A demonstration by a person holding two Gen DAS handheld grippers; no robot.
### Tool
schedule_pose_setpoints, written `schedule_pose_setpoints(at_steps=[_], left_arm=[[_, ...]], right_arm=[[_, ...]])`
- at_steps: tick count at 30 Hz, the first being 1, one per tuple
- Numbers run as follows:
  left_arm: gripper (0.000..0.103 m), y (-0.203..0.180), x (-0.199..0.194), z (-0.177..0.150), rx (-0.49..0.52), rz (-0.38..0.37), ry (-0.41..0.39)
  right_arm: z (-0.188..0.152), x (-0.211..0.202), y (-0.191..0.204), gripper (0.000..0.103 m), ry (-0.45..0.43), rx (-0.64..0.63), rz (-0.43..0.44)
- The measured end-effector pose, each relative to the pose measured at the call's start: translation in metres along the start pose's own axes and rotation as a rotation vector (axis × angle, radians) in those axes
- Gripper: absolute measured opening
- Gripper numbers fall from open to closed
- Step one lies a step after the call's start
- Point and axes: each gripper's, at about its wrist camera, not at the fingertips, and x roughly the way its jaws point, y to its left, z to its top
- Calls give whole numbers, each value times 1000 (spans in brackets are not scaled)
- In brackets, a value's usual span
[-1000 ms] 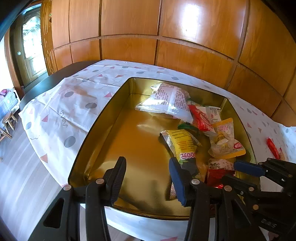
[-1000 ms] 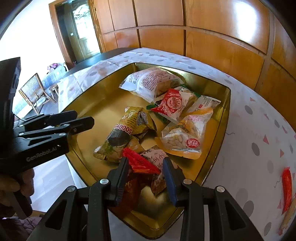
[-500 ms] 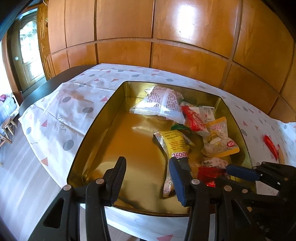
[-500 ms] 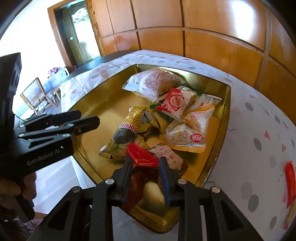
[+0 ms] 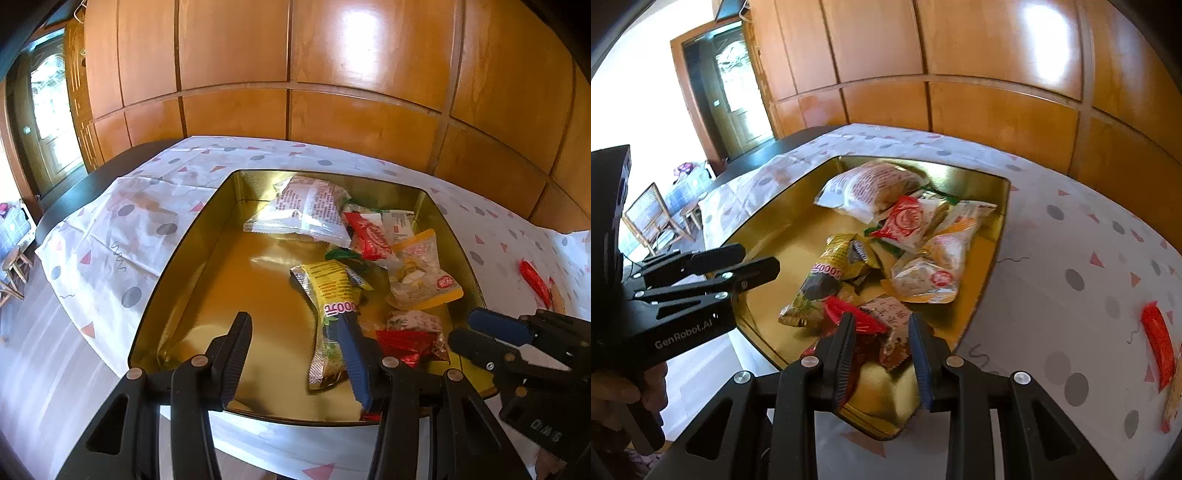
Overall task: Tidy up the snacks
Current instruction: 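Carry the dark red packet into the gold tin with the right gripper and release, then grasp the long red bar packet with left gripper while right grasps the chipmunk cereal bar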
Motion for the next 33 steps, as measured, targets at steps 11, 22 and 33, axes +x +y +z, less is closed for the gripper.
schedule_pose_setpoints(at_steps=[11, 22, 33], left_arm=[[49, -15, -4, 2, 48, -21, -11], [52, -50, -8, 5, 149, -75, -22], [54, -99, -12, 3, 269, -176, -13]], right_arm=[[-8, -34, -31, 30, -73, 82, -75], [-51, -78, -120, 34, -91, 297, -250], [-123, -149, -256, 42, -98, 675, -565]])
